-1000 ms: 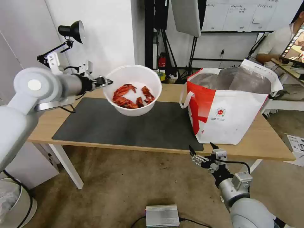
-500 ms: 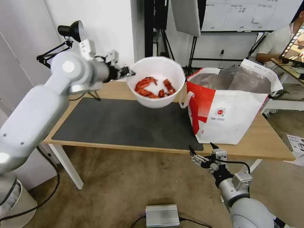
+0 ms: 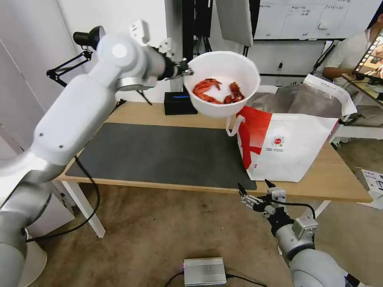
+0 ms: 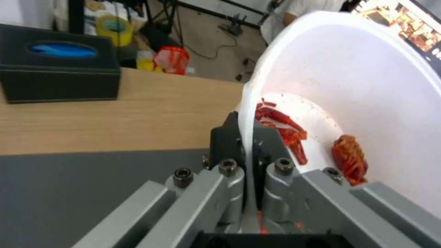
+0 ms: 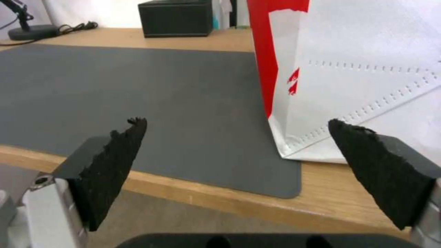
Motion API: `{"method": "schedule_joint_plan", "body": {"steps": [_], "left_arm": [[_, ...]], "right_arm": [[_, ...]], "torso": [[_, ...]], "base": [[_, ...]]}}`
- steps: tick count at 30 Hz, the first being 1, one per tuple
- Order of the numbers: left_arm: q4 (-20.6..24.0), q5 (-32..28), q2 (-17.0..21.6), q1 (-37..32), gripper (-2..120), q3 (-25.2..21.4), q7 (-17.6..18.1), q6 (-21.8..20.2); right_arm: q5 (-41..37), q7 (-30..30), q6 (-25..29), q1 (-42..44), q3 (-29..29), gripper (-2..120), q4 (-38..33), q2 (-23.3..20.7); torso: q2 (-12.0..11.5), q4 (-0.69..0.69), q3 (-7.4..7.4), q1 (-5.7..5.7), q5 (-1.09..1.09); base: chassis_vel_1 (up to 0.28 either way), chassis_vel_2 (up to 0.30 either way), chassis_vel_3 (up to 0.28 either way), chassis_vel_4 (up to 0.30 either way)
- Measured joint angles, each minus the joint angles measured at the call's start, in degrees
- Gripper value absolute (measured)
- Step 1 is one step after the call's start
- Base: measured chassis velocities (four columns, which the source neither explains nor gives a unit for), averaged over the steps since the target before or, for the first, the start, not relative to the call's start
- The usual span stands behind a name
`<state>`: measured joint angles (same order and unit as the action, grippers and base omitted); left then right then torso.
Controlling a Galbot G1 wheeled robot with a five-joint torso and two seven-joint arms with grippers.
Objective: Pick up the trash from the table and place it into the takeout bag.
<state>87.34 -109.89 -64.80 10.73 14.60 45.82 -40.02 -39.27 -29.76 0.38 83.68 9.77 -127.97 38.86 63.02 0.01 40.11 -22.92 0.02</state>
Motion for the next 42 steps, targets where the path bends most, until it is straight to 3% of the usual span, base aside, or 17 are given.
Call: {"method": "schedule_joint_plan", "body": {"steps": [10, 21, 28, 38, 42], "left_arm": [[-6.8, 0.8, -6.9, 3.6, 0, 2.0, 0.9, 0.3], [-12.0, 3.5, -11.6, 4.9, 0, 3.0, 1.0, 1.0], [-15.7, 6.0, -15.7, 5.0, 0, 3.1, 1.3, 2.0], [-21.4, 8.8, -24.7, 6.5, 0, 2.3, 1.9, 2.8], [-22.1, 9.4, -25.6, 6.7, 0, 2.1, 1.9, 3.0]], "right_arm": [[0.0, 0.0, 0.0, 0.0, 0.0, 100, 0.0, 0.0], [0.0, 0.0, 0.0, 0.0, 0.0, 100, 0.0, 0.0], [0.0, 0.0, 0.0, 0.0, 0.0, 100, 0.0, 0.0], [0.0, 0.0, 0.0, 0.0, 0.0, 100, 0.0, 0.0], [0.0, 0.0, 0.0, 0.0, 0.0, 100, 0.0, 0.0]], "torso": [[0.0, -0.01, 0.0, 0.0, 0.0], [0.0, -0.01, 0.0, 0.0, -0.01], [0.0, -0.01, 0.0, 0.0, -0.01], [0.0, 0.01, -0.01, 0.0, 0.01], [0.0, 0.01, -0.01, 0.01, 0.0]], "base": [[0.0, 0.0, 0.0, 0.0], [0.0, 0.0, 0.0, 0.0], [0.0, 0.0, 0.0, 0.0], [0.0, 0.0, 0.0, 0.0], [0.0, 0.0, 0.0, 0.0]]}}
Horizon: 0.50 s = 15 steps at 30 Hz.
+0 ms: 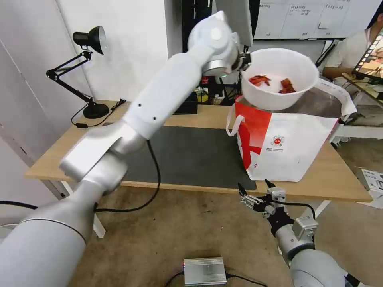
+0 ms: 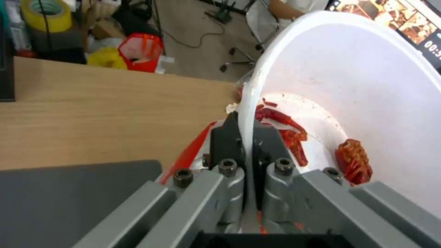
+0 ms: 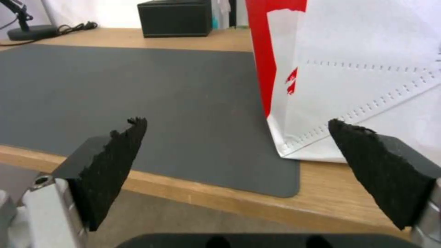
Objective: Pick up the trash from the table and place it into the takeout bag.
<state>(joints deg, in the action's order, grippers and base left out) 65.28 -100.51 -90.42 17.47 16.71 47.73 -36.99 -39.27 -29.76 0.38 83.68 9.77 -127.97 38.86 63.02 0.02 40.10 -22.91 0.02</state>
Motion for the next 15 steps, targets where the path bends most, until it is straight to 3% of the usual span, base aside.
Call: {"method": "schedule_joint_plan", "body": {"steps": [9, 15], "left_arm": [[-0.5, 3.1, -0.9, -0.5, 0, 1.4, -0.2, 2.4], [-0.7, 6.5, -1.0, -1.4, 0, 3.7, -0.2, 6.2]], "right_arm": [[0.0, 0.0, 0.0, 0.0, 0.0, 100, 0.0, 0.0], [0.0, 0.0, 0.0, 0.0, 0.0, 100, 0.0, 0.0]], "torso": [[0.0, -0.01, 0.0, 0.0, -0.01], [0.0, -0.02, 0.01, 0.0, -0.02]], "base": [[0.0, 0.0, 0.0, 0.0], [0.0, 0.0, 0.0, 0.0]]}}
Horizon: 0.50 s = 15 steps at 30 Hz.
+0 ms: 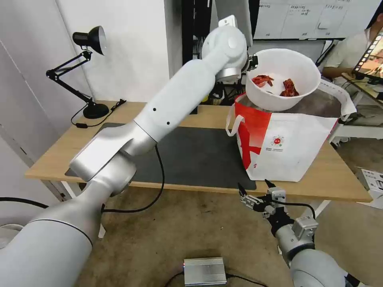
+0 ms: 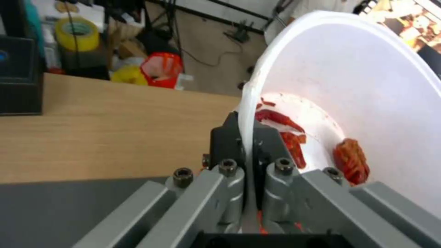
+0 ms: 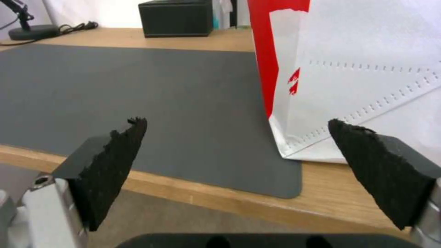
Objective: Pick up the trash from the table and place it into the takeout bag.
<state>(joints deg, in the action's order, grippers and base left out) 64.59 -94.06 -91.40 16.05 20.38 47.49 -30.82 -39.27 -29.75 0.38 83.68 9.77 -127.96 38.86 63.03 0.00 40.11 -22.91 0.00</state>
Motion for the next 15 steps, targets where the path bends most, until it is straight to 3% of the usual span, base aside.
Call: {"method": "schedule_joint_plan", "body": {"steps": [9, 15], "left_arm": [[1.4, 5.0, 0.1, -2.1, 0, 3.0, -1.9, 4.4], [2.7, 5.5, 0.1, -3.3, 0, 4.2, -2.0, 4.8]], "right_arm": [[0.0, 0.0, 0.0, 0.0, 0.0, 100, 0.0, 0.0], [0.0, 0.0, 0.0, 0.0, 0.0, 100, 0.0, 0.0]], "torso": [[0.0, 0.0, 0.0, 0.0, 0.0], [0.0, 0.01, 0.0, 0.0, 0.0]], "base": [[0.0, 0.0, 0.0, 0.0], [0.0, 0.0, 0.0, 0.0]]}}
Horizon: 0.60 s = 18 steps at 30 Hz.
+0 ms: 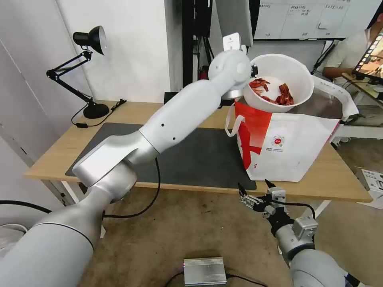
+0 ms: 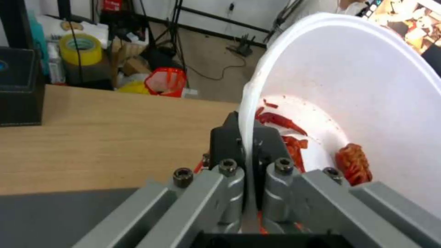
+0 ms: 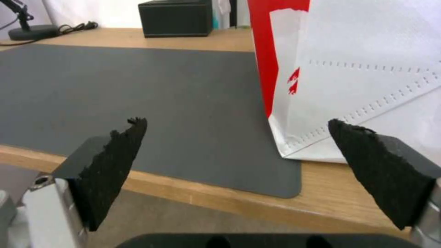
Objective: Pick up the trash from the table and place it into the takeout bag.
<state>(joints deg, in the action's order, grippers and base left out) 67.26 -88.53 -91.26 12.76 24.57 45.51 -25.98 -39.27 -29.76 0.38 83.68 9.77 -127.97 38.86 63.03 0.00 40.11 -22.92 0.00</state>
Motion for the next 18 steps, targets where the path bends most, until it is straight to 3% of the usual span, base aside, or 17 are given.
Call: {"method": "schedule_joint_plan", "body": {"steps": [8, 18], "left_arm": [[3.3, -0.3, 0.8, -1.4, 0, 1.4, 0.2, -0.4], [4.2, -0.9, 0.8, -1.6, 0, 2.4, 0.6, -1.2]], "right_arm": [[0.0, 0.0, 0.0, 0.0, 0.0, 100, 0.0, 0.0], [0.0, 0.0, 0.0, 0.0, 0.0, 100, 0.0, 0.0]], "torso": [[0.0, 0.0, 0.0, 0.0, 0.0], [0.0, 0.0, 0.0, 0.0, 0.0]], "base": [[0.0, 0.0, 0.0, 0.0], [0.0, 0.0, 0.0, 0.0]]}}
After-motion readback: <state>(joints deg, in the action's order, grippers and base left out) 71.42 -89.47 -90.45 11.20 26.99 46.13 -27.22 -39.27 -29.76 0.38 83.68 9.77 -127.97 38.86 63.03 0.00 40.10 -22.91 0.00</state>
